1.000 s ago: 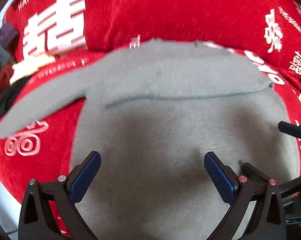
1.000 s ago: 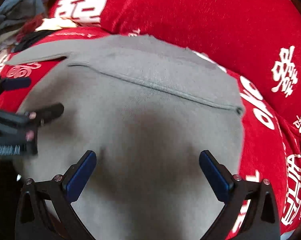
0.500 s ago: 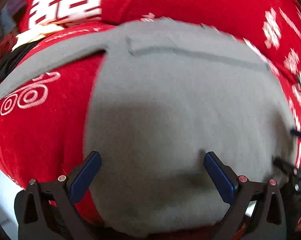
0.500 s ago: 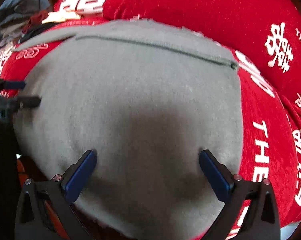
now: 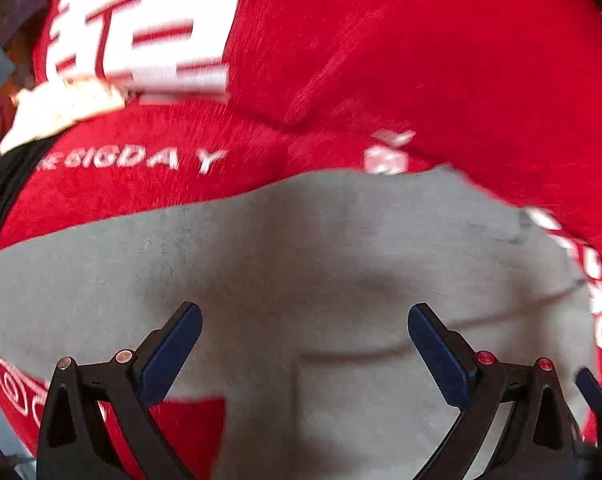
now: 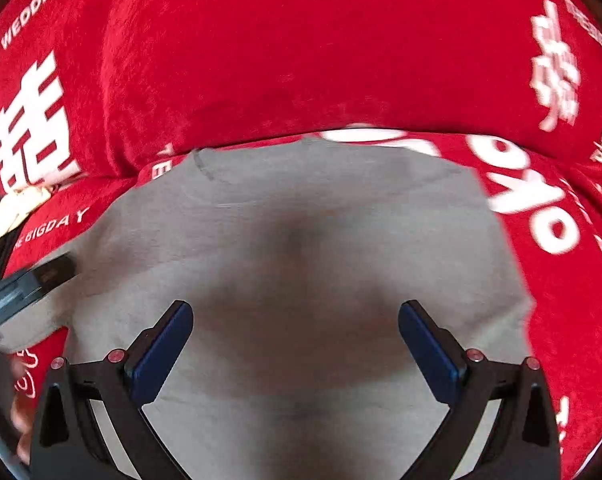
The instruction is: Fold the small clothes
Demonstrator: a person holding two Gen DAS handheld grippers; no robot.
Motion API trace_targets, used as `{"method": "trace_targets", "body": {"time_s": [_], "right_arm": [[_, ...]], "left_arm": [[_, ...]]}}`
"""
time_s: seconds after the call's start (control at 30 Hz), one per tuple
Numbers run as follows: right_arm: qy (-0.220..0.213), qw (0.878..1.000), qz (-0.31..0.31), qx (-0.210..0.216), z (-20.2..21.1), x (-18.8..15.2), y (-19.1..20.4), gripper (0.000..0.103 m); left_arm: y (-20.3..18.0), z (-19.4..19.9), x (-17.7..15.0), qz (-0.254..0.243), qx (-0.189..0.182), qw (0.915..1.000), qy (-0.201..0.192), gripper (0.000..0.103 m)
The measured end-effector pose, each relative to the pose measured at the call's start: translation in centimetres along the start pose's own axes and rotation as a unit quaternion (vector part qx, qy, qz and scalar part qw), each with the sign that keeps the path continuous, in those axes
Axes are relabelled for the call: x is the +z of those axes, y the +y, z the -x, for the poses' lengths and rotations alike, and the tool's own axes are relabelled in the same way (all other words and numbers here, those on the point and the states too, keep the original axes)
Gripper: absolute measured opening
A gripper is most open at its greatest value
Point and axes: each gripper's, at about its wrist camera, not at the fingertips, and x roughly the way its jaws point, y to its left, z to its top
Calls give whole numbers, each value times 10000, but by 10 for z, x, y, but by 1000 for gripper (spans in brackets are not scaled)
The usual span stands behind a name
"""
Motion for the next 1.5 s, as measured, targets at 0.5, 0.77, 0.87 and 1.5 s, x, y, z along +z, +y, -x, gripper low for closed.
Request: {"method": "trace_targets", "body": {"time_s": [0.5, 0.77, 0.87, 1.5], "right_arm": [[590, 9949, 757, -325, -83, 26, 102, 102], [46, 9907, 1357, 137, -48, 6, 151, 102], [-120, 9885, 1506, 62, -42, 2, 164, 102], [372, 9771, 2049, -435, -101, -5, 283, 102]], "left_arm": [[194, 43, -49, 609, 152, 9959, -656, 103], [350, 85, -142, 3320, 340, 9372, -1009, 103], [372, 70, -150, 3734, 359, 9210, -1054, 103], [400, 84, -114, 3119, -175, 9372, -1550, 9]]}}
